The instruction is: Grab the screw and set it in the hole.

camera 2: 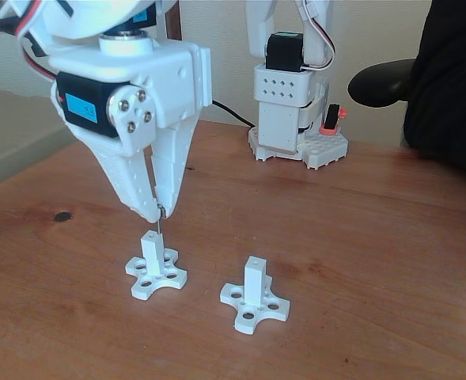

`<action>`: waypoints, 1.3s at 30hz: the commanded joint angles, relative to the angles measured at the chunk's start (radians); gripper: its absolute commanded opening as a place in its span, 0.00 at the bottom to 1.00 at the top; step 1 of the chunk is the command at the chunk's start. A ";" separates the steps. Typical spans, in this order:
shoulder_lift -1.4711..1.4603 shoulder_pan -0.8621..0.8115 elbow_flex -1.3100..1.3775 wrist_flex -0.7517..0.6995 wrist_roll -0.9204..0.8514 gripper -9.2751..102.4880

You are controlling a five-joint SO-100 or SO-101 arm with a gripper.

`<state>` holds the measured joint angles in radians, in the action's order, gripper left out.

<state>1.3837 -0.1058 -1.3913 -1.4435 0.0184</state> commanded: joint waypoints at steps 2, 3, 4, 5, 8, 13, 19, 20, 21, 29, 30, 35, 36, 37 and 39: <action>0.095 0.028 0.074 -0.006 0.009 0.04; 0.100 0.031 0.072 -0.006 0.012 0.04; 0.104 0.034 0.071 -0.006 0.014 0.04; 0.109 0.037 0.069 -0.006 0.015 0.04; 0.123 0.048 0.061 -0.002 0.021 0.04; 0.143 0.060 0.052 0.000 0.031 0.04; 0.173 0.072 0.044 0.006 0.035 0.04; 0.178 0.074 0.041 0.006 0.037 0.04; 0.181 0.077 0.040 0.006 0.037 0.04; 0.213 0.123 0.000 0.003 0.058 0.04; 0.218 0.130 -0.006 0.003 0.063 0.04; 0.241 0.166 -0.040 0.006 0.081 0.04; 0.245 0.169 -0.044 0.006 0.084 0.04; 0.250 0.173 -0.049 0.006 0.086 0.04; 0.258 0.183 -0.057 0.006 0.091 0.04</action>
<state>1.5294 0.0598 -1.4588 -1.4465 0.1028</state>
